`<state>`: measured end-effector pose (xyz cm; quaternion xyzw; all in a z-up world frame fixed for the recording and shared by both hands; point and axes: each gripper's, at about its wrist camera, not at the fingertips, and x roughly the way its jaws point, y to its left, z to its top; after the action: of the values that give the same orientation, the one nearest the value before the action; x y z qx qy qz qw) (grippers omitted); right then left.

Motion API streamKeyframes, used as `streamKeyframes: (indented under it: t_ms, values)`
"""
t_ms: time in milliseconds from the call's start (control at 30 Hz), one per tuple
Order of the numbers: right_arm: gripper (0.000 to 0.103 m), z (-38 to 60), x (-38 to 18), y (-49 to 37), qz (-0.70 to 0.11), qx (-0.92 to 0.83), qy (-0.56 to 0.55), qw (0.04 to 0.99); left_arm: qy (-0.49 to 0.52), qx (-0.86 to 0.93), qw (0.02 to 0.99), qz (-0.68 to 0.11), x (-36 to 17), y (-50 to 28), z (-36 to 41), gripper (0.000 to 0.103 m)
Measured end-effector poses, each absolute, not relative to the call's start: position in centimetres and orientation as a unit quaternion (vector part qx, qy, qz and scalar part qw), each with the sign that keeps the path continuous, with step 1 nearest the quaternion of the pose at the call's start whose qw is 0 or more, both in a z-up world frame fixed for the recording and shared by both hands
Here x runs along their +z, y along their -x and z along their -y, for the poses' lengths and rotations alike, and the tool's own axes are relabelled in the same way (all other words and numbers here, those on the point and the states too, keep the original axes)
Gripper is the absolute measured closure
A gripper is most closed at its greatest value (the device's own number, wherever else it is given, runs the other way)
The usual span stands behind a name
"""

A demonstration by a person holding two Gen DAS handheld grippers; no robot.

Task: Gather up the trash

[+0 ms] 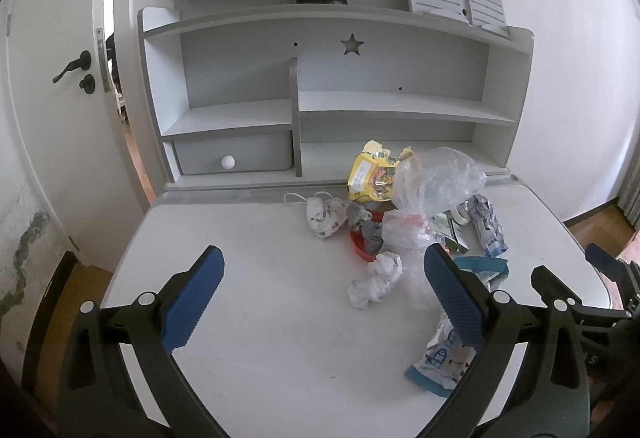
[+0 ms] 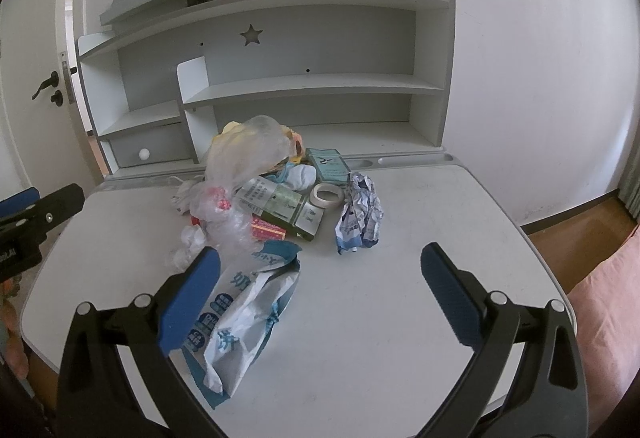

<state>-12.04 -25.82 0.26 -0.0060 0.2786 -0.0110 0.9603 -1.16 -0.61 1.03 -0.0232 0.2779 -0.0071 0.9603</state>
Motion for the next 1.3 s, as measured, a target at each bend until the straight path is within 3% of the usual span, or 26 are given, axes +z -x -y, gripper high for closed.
streamKeyframes:
  t_ms: [567, 1300]
  values:
    - [0.006, 25.1, -0.1, 12.3, -0.316, -0.009, 0.033, 0.948, 0.024, -0.011, 0.963, -0.268, 1.1, 1.5, 1.3, 0.006]
    - [0.006, 27.5, -0.5, 12.9, -0.302, -0.02, -0.003, 0.953, 0.0, -0.042, 0.961, -0.274, 1.2, 0.5, 4.3, 0.006]
